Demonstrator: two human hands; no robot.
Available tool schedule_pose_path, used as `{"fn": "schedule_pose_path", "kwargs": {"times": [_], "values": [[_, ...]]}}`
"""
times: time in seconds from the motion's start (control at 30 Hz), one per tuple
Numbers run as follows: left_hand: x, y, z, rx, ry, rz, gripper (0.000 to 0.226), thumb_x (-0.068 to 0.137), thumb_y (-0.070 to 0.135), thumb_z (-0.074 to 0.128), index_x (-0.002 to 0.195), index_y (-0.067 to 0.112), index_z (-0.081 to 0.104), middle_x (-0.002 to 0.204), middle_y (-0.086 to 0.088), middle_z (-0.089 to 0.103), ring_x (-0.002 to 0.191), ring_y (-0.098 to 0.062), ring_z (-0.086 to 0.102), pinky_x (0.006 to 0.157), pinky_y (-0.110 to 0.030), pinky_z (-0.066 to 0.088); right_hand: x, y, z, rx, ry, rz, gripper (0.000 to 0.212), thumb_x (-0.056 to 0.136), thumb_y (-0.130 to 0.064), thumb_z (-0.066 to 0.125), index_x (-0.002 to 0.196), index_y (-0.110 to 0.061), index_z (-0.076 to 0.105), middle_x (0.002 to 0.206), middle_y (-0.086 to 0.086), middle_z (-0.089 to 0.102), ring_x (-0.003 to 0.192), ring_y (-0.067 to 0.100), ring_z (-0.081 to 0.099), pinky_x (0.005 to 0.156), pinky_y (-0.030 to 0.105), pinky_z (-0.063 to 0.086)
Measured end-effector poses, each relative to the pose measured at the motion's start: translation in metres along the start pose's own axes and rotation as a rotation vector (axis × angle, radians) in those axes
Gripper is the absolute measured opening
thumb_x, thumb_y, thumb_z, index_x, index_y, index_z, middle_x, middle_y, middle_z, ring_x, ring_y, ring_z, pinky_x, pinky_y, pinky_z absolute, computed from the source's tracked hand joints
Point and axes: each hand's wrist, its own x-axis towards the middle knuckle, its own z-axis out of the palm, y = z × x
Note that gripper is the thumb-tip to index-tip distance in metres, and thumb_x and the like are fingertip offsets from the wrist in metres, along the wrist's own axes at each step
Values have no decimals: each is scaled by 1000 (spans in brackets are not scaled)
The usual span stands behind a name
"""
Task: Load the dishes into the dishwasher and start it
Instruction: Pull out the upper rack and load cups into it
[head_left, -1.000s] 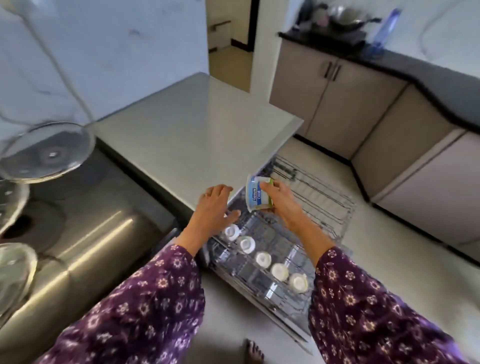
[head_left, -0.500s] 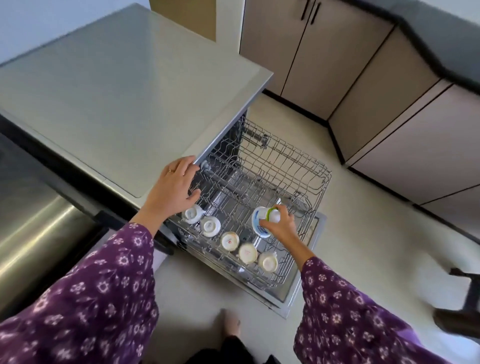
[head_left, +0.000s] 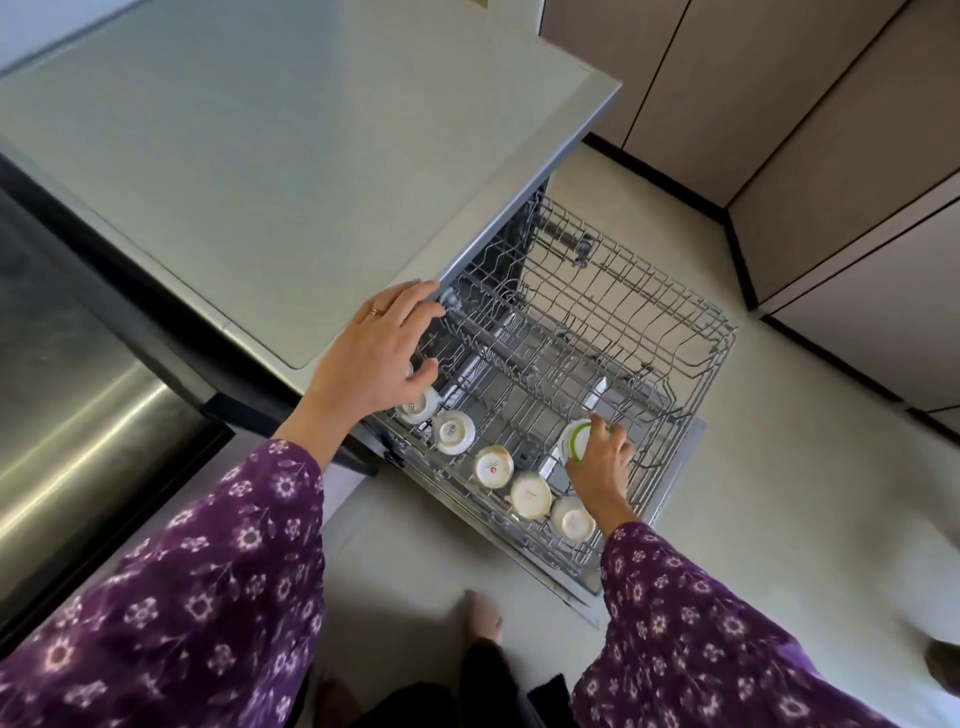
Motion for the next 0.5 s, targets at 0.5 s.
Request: {"fn": "schedule_pose_path", "kwargs": {"times": [0.5], "values": [[0, 1, 0, -23, 17, -7, 50, 83, 33, 58, 126, 11, 50, 144, -6, 39, 133, -24, 36, 109, -41, 34, -6, 17, -5, -31, -21, -15, 79, 70, -16, 76, 138, -24, 35, 136, 16, 31, 123, 38, 33, 100, 49, 39]]}}
